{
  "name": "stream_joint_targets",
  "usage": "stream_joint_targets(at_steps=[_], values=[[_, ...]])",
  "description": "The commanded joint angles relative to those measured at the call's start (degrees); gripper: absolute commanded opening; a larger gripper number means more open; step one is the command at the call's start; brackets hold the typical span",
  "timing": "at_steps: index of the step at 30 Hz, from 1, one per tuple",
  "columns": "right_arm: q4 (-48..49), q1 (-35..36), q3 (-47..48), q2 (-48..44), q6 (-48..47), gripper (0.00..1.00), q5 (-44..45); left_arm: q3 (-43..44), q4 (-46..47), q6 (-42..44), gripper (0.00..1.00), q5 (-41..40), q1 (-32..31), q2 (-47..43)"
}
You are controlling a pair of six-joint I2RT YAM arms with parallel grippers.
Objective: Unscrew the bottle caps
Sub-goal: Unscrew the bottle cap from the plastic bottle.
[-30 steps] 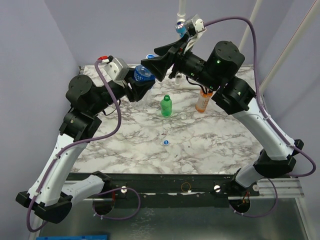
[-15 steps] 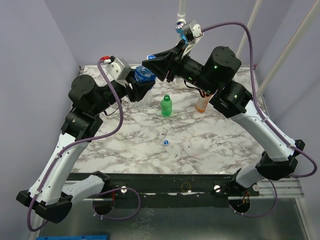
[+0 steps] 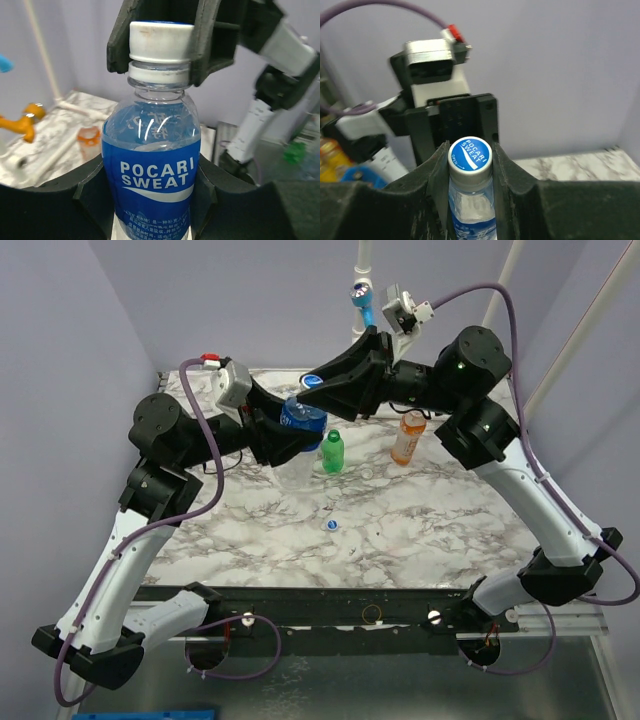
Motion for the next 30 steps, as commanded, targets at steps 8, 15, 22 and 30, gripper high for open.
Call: stream_joint_targets(at_steps=[8,15,22,30], values=[[17.4,-5.4,-3.5,1.4,13.0,0.15,-37.1,1.1,3.6,-10.6,0.00,21.4,-0.8,-0.8],[0.4,-5.4,0.1,-1.1,2.7,1.00,4.3,-3.8,2.6,-0.9,0.00,2.8,-0.7,-2.8],[-8.2,-1.1,7.1,2.4,-0.6,1.00,19.7,-9.2,2.5,3.6,0.00,-18.4,-0.7,-3.3],[-17.3,1.6,15.0,9.7,-1.2,1.00,37.0,-11.1,3.2,3.4,0.00,-22.1,-0.2,-3.4]])
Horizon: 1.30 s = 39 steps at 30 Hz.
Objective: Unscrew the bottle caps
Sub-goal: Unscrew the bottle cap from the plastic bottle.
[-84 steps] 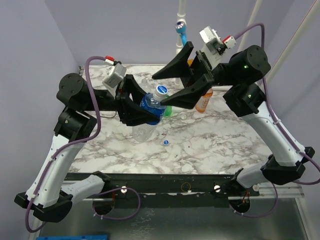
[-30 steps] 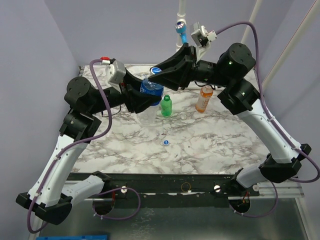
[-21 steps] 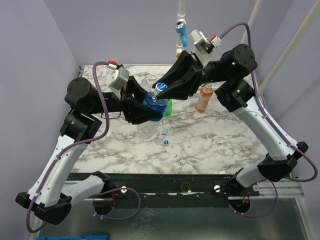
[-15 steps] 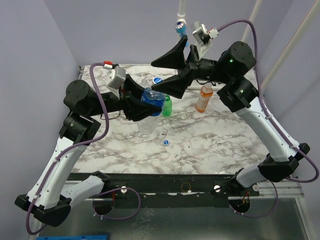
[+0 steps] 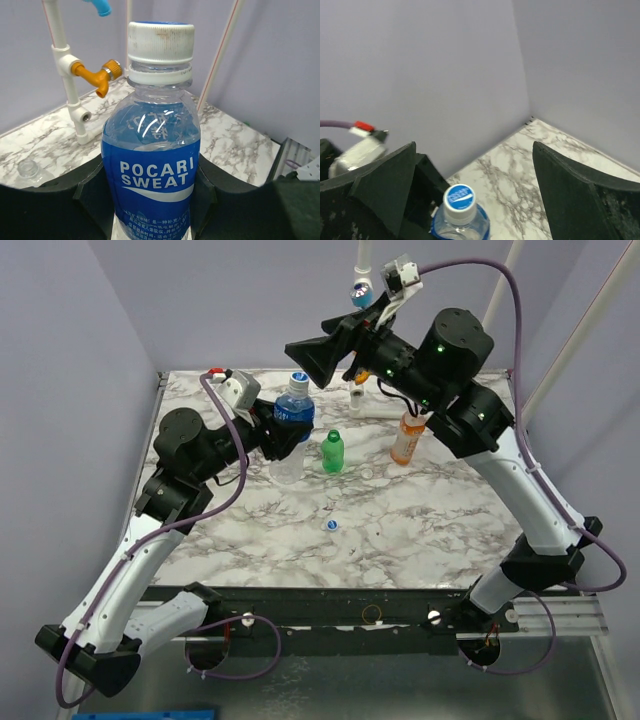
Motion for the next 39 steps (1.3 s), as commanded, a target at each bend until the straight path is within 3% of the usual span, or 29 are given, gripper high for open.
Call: stream_joint_targets(at_steps=[1,10,20,24,31,39], values=[[-7.5,1.1,2.3,4.0,-1.5,1.00,12.2,-0.4,2.1,1.5,0.00,-6.3,0.5,-0.7],[-8.3,2.3,4.2,6.8,-0.8,0.81,9.4,-1.3,2.6,1.2,0.00,-6.4,1.3,-1.4],[-4.7,2.4,-0.5,3.5,2.1,0.80,-1.3,-2.1,2.8,1.4,0.00,-6.0,1.6,-1.8],[-5.5,2.4,-0.9,3.7,2.9,0.75,-2.8,-1.5,2.8,1.6,0.00,-5.7,1.6,-1.7],[-7.8,2.4,0.9,4.9,2.7,0.58,-2.8,-0.4,2.7,2.0,0.00,-5.4,1.7,-1.2],[-11.7,2.3,4.6,6.0,-0.2,0.21,-6.7,1.8,2.3,2.6,0.00,-4.1,1.7,0.0]])
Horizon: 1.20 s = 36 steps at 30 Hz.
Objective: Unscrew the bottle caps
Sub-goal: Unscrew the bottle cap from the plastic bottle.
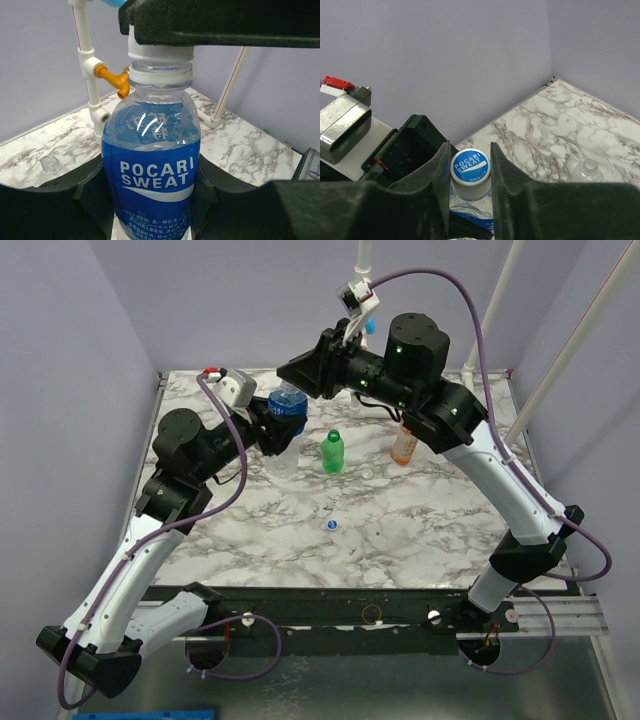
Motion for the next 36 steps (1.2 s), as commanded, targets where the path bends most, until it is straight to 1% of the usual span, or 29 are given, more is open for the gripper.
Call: stream_joint_targets(at_steps=[1,3,5,8,11,12,14,17,18,20,21,22,25,26,27,29,32,34,36], values=[[-5.5,0.2,4.7,1.4,-2.7,0.16,-6.0,3.4,1.1,0.9,0.00,1.7,0.4,0.5],[-6.5,0.1,5.5,1.1,-4.0,0.02,-10.6,4.3,1.1,-0.4,0.00,5.4,0.4,0.8],[-5.9,-0.3,4.6,-0.3,-5.5,0.01,-17.7,5.4,1.1,-2.5,0.00,12.2,0.4,1.0],[-2.4,-0.7,-0.5,-4.6,-8.2,0.01,-32.1,7.4,1.1,-5.9,0.00,25.8,0.3,1.9],[2.0,-1.1,-5.0,-8.2,-8.5,0.00,-41.5,9.8,1.0,-10.2,0.00,38.9,-0.5,3.2],[3.3,-1.3,-5.9,-8.8,-8.3,0.00,-44.2,10.4,1.0,-11.4,0.00,41.7,-0.8,3.5],[4.6,-1.4,-6.6,-9.3,-7.8,0.01,-47.7,11.7,0.9,-13.4,0.00,46.2,-1.3,4.2],[6.6,-1.5,-8.3,-9.9,-7.5,0.01,-50.1,13.5,0.9,-15.2,0.00,48.8,-1.6,5.0],[7.3,-1.5,-8.8,-10.2,-7.6,0.01,-49.6,13.9,1.0,-15.4,0.00,49.4,-1.6,5.2],[8.1,-1.6,-9.9,-10.9,-8.1,0.01,-45.4,14.0,0.9,-14.9,0.00,48.6,-1.7,5.2],[8.9,-1.6,-10.8,-11.6,-8.0,0.13,-39.8,13.8,0.8,-14.2,0.00,47.7,-1.7,5.2],[10.1,-1.6,-11.8,-12.2,-7.7,0.28,-33.7,13.4,0.4,-12.8,0.00,46.1,-1.7,5.0],[12.2,-1.6,-12.8,-13.8,-6.3,0.80,-12.2,11.4,-0.8,-7.5,0.00,38.8,-1.7,4.3],[12.7,-1.6,-13.0,-14.1,-5.7,0.91,-7.9,10.7,-1.2,-5.7,0.00,36.2,-1.7,4.1],[13.1,-1.6,-13.0,-14.2,-5.5,0.98,-4.7,10.1,-1.6,-3.3,0.00,33.0,-1.7,4.0],[11.6,-1.6,-11.0,-13.1,-4.7,1.00,-3.2,9.1,-2.3,0.1,0.00,25.7,-1.7,4.0],[4.5,-1.5,-3.5,-8.1,-2.8,1.00,-1.8,8.4,-2.3,3.3,0.00,14.4,-1.7,4.7],[1.0,-1.5,-0.4,-5.6,-2.1,1.00,0.6,8.1,-2.3,5.5,0.00,9.8,-1.7,5.1],[-1.1,-1.5,1.0,-4.2,-1.7,1.00,3.6,8.1,-2.4,6.6,0.00,7.3,-1.8,5.4]])
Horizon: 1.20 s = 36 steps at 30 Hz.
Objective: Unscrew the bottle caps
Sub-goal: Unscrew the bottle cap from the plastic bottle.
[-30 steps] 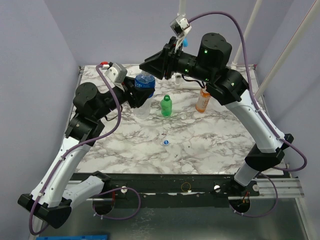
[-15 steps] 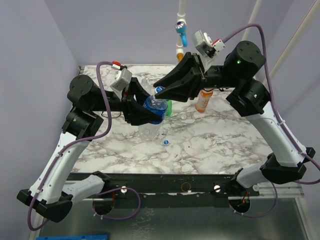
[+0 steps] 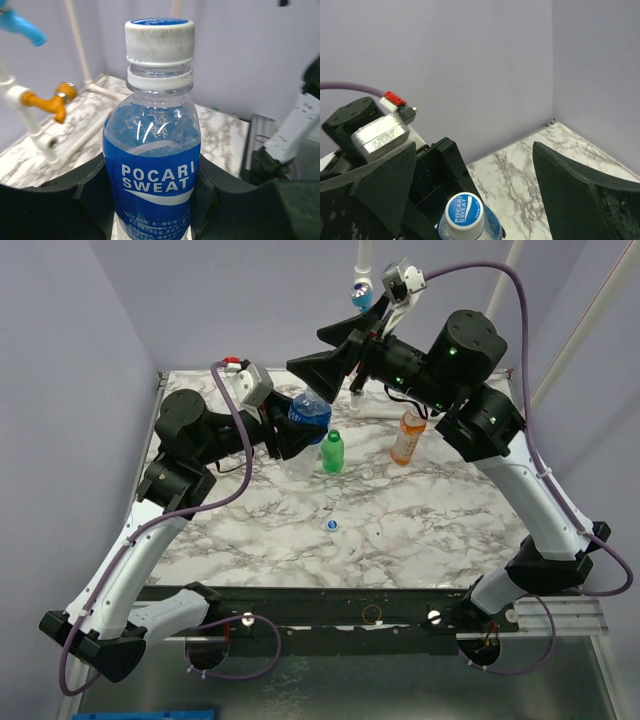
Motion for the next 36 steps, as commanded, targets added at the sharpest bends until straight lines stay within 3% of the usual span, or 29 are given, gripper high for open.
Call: stream_joint_targets(at_steps=[1,6,13,16,20,21,25,27,31,36], values=[[-8.4,0.2,4.1,3.7,2.1,1.00,10.8,-0.7,-0.3,6.6,0.00,-15.2,-0.2,0.3],[-8.8,0.2,3.7,4.0,2.3,0.93,11.9,-0.8,-0.3,6.5,0.00,-16.3,-0.1,0.4],[-6.9,0.1,2.0,3.0,3.2,0.59,10.0,-0.6,-0.3,5.9,0.00,-16.5,-0.2,0.5],[-7.5,0.2,2.8,3.6,3.4,0.60,6.6,-0.5,-0.3,5.9,0.00,-16.9,-0.1,0.5],[-9.7,0.1,4.7,5.3,3.2,0.69,2.0,-0.5,-0.4,5.8,0.00,-16.6,-0.2,0.4],[-9.7,0.1,4.6,5.2,3.2,0.64,1.7,-0.5,-0.4,5.9,0.00,-16.3,-0.2,0.4],[-9.0,0.1,3.6,3.9,2.6,0.15,3.9,-0.3,-0.9,5.6,0.00,-14.3,-0.2,0.2],[-8.0,0.1,3.2,2.9,1.7,0.06,4.3,-0.2,-1.1,4.8,0.00,-12.4,-0.1,0.0],[-5.5,-0.1,2.1,0.1,-1.5,0.01,-0.7,0.4,-1.3,2.6,0.00,-3.7,-0.1,-0.3],[0.5,-1.3,-1.8,-3.8,-3.8,0.01,-27.8,3.1,-1.2,-5.7,0.00,18.9,-0.2,0.0]])
